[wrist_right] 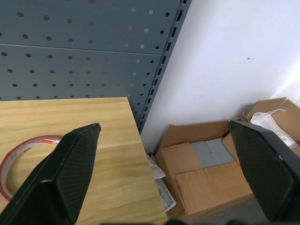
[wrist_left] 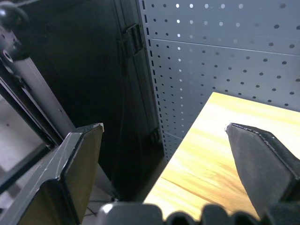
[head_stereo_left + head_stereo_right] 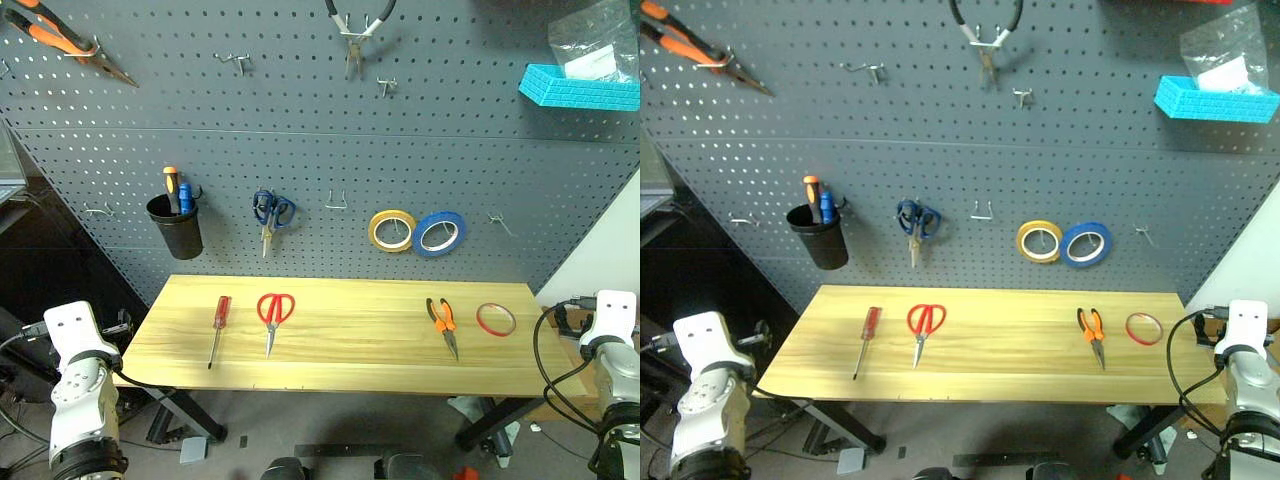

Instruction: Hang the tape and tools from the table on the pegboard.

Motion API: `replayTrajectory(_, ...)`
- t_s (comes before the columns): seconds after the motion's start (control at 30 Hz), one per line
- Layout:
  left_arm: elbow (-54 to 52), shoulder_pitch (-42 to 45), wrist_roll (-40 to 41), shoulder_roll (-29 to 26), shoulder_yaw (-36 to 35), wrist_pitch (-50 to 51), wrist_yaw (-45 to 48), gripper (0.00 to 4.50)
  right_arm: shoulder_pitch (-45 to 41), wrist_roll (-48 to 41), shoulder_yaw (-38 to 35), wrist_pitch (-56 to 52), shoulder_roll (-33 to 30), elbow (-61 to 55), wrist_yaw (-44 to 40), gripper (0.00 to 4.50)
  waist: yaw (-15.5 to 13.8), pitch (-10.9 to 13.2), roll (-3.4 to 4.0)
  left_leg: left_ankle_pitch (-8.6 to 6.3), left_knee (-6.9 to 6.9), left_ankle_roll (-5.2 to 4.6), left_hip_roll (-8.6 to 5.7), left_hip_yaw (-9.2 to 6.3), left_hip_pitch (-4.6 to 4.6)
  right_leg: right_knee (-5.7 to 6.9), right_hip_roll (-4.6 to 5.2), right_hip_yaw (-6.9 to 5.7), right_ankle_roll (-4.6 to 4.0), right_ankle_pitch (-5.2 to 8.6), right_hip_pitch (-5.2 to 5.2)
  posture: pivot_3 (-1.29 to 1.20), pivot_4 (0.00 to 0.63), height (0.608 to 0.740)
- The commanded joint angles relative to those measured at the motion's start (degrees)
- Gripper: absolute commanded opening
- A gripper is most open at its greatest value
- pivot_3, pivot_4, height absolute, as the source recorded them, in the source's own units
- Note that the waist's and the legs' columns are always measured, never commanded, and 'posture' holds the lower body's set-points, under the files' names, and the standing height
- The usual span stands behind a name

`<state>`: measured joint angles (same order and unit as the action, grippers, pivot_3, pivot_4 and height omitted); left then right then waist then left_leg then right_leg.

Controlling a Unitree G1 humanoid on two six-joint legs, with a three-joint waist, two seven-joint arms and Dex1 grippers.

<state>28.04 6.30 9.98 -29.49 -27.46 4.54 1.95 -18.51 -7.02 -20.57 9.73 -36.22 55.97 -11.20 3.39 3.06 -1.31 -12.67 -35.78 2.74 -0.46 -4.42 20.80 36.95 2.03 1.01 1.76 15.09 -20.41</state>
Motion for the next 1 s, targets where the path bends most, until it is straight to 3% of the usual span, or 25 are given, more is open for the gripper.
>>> replayTrajectory(0.03,-1.1,0.6,-1.4,-1.3,0.6,-2.1,0.2,4.48,-1.0,-0.6,-0.8,1.0,-1.6,-0.4,0.0,4.5,0.0,0.0,0.01,0.0,0.0,0.0,0.0,0.0,0.01,0.0,0.0,0.0,0.0,0.0,0.0,-0.03,0.0,0.74)
replayTrajectory(0.3,-0.9,0.9,-2.0,-1.6,0.1,-0.7,-0.8,4.48,-0.6,-0.8,-0.9,0.6,-1.6,-0.6,-0.5,4.5,0.0,0.0,0.02,0.0,0.03,0.0,0.01,0.01,0.01,0.0,0.0,0.01,0.0,0.0,-0.04,-0.04,0.0,0.74)
replayTrajectory(0.57,-5.1,0.4,-0.2,-0.3,-0.6,6.9,-2.0,4.48,0.7,0.0,1.2,-0.5,-1.8,-3.5,-4.4,4.5,0.0,0.1,0.02,0.0,0.03,0.0,0.02,0.01,0.02,-0.01,0.01,0.01,0.0,0.01,-0.05,-0.05,0.005,0.74)
replayTrajectory(0.67,-9.0,0.5,-1.4,0.8,1.7,10.5,-3.1,4.48,2.7,1.0,4.0,-0.5,-1.6,-9.4,-8.8,4.5,0.1,0.5,0.09,-0.01,0.03,0.0,0.05,0.0,0.03,0.0,0.02,0.01,0.01,0.01,-0.05,-0.05,0.032,0.74)
replayTrajectory(0.87,-21.0,0.7,-3.5,0.6,12.2,15.9,5.6,4.48,3.9,1.2,7.2,-7.4,-1.8,-20.5,-13.9,4.5,0.0,2.8,0.26,0.0,-0.03,0.0,0.1,0.02,0.1,0.03,0.03,0.08,0.01,0.0,-0.11,-0.07,0.097,0.74)
replayTrajectory(1.0,-29.3,2.9,-0.4,-0.9,20.6,22.6,16.7,4.48,0.0,1.9,9.3,-12.0,-3.5,-19.3,-17.3,4.5,-0.1,4.4,0.25,-0.01,0.05,0.0,0.09,0.06,0.17,0.01,0.02,0.09,0.02,0.01,-0.2,-0.09,0.173,0.74)
